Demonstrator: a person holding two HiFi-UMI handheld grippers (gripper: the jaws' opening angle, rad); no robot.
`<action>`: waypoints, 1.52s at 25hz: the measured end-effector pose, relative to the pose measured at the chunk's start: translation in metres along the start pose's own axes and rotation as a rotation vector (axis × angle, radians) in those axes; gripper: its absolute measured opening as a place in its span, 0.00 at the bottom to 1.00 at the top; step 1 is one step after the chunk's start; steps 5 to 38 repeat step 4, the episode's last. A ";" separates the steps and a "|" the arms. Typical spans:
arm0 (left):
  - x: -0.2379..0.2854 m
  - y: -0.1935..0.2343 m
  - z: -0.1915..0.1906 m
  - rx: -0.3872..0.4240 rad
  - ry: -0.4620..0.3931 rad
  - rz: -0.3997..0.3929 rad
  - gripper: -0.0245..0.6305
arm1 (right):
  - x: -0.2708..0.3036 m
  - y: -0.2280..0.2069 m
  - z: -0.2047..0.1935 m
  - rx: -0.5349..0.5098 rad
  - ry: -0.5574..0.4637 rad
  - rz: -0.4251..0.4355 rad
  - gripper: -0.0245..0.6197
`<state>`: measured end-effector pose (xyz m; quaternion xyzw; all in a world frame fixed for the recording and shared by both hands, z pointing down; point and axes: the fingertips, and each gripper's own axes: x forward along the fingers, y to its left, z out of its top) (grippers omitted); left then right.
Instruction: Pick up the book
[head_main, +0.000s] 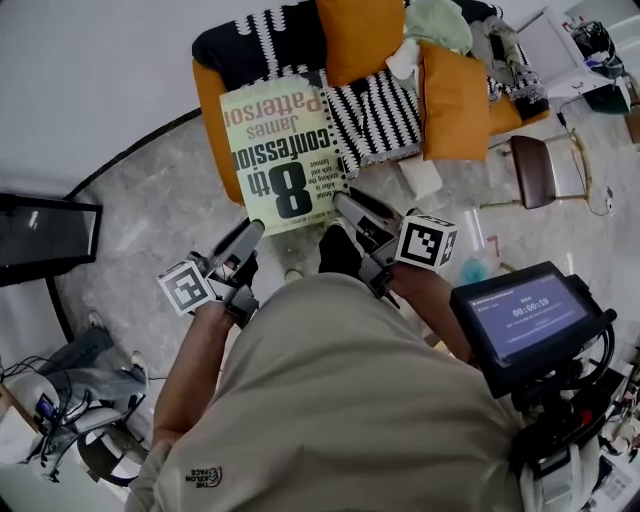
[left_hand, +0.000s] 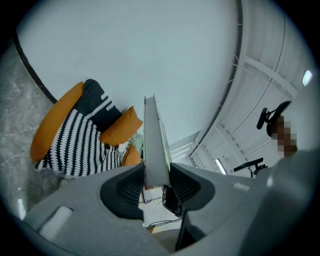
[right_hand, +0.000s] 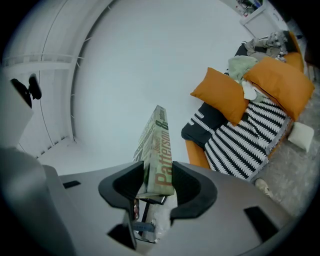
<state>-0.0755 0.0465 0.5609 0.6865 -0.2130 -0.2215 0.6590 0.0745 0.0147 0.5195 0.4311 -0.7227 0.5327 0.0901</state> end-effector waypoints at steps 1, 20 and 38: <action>0.000 0.000 0.000 0.000 0.000 0.002 0.29 | 0.000 0.000 -0.001 0.002 0.001 0.000 0.32; -0.002 0.000 0.002 0.001 -0.003 0.010 0.29 | 0.003 0.000 -0.003 0.012 0.009 0.009 0.32; -0.002 0.000 0.002 0.001 -0.003 0.010 0.29 | 0.003 0.000 -0.003 0.012 0.009 0.009 0.32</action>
